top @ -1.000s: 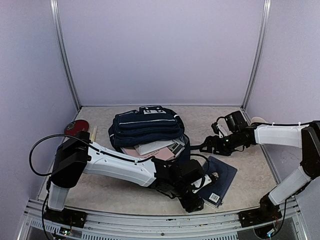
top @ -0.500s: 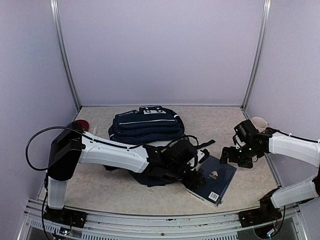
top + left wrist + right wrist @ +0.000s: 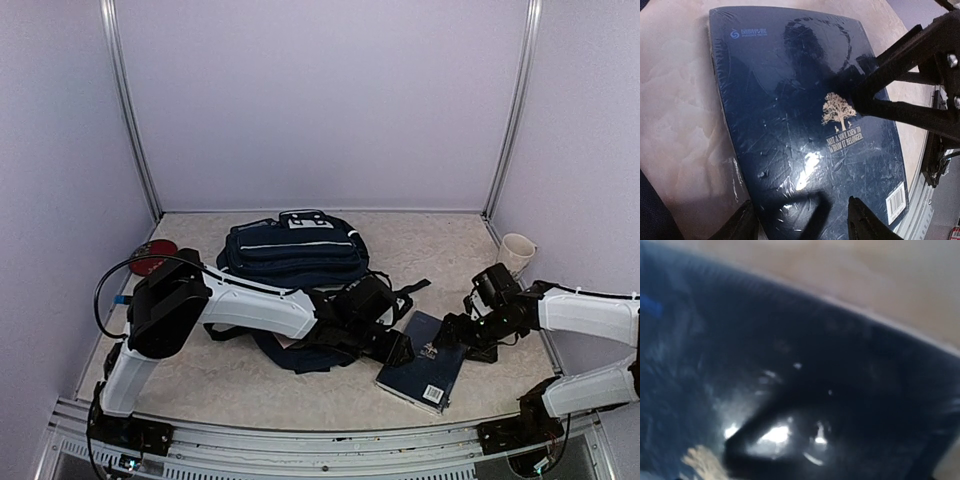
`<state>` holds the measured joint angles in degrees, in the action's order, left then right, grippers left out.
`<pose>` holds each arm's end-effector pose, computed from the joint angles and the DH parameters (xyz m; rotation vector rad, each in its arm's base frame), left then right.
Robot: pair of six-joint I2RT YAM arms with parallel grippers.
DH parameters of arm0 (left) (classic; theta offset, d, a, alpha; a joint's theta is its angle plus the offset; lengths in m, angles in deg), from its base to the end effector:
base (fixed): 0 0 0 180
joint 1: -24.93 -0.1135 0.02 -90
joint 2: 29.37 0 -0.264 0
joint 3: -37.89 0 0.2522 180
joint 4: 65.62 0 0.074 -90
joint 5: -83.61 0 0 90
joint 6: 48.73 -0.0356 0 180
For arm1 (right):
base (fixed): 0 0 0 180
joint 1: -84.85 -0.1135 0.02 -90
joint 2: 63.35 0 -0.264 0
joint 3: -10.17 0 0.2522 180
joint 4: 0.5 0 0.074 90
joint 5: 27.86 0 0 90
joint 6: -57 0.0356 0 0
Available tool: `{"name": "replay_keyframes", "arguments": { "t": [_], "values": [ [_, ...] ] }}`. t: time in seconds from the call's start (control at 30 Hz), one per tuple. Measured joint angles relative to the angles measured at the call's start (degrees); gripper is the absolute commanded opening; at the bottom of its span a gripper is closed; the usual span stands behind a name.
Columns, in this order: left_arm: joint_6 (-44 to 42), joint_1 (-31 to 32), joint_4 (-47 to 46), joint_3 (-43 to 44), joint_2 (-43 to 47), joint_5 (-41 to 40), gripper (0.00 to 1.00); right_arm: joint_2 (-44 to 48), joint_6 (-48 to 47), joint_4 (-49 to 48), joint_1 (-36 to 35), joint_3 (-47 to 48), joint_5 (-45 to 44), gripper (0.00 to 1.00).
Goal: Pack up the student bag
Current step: Pick up the book from the center of the board.
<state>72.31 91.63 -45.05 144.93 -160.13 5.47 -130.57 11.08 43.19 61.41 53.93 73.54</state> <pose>0.1915 -0.4632 0.1360 0.8998 2.4277 -0.9979 0.1728 0.0826 0.1562 0.4567 2.8309 0.5599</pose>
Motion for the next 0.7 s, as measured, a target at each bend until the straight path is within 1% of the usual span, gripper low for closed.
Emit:
{"name": "replay_keyframes", "arguments": {
  "t": [0.1, 0.23, 0.37, 0.53, 0.7],
  "values": [
    [0.83, -0.13, 0.22, 0.22, -0.79, 1.25, 0.59, -0.85, 0.22, -3.13, 0.55, -0.17, 1.79, 0.94],
    [2.12, -1.11, 2.84, 2.78, -2.1, 3.48, 0.56, -1.57, 0.2, -7.89, 1.55, -0.76, 3.74, 0.9],
    [3.26, -1.79, 3.65, 3.21, -2.36, 5.29, 0.55, 0.42, 1.22, -14.75, 2.47, -4.0, 4.61, 0.85],
    [4.22, -2.23, 4.07, 3.23, -2.38, 6.49, 0.54, 4.72, 3.61, -20.48, 2.64, -6.4, 4.74, 0.84],
    [5.64, -2.56, 4.22, 3.21, -2.38, 8.74, 0.54, 8.07, 5.29, -32.17, 2.4, -5.95, 6.12, 0.84]
  ]
}}
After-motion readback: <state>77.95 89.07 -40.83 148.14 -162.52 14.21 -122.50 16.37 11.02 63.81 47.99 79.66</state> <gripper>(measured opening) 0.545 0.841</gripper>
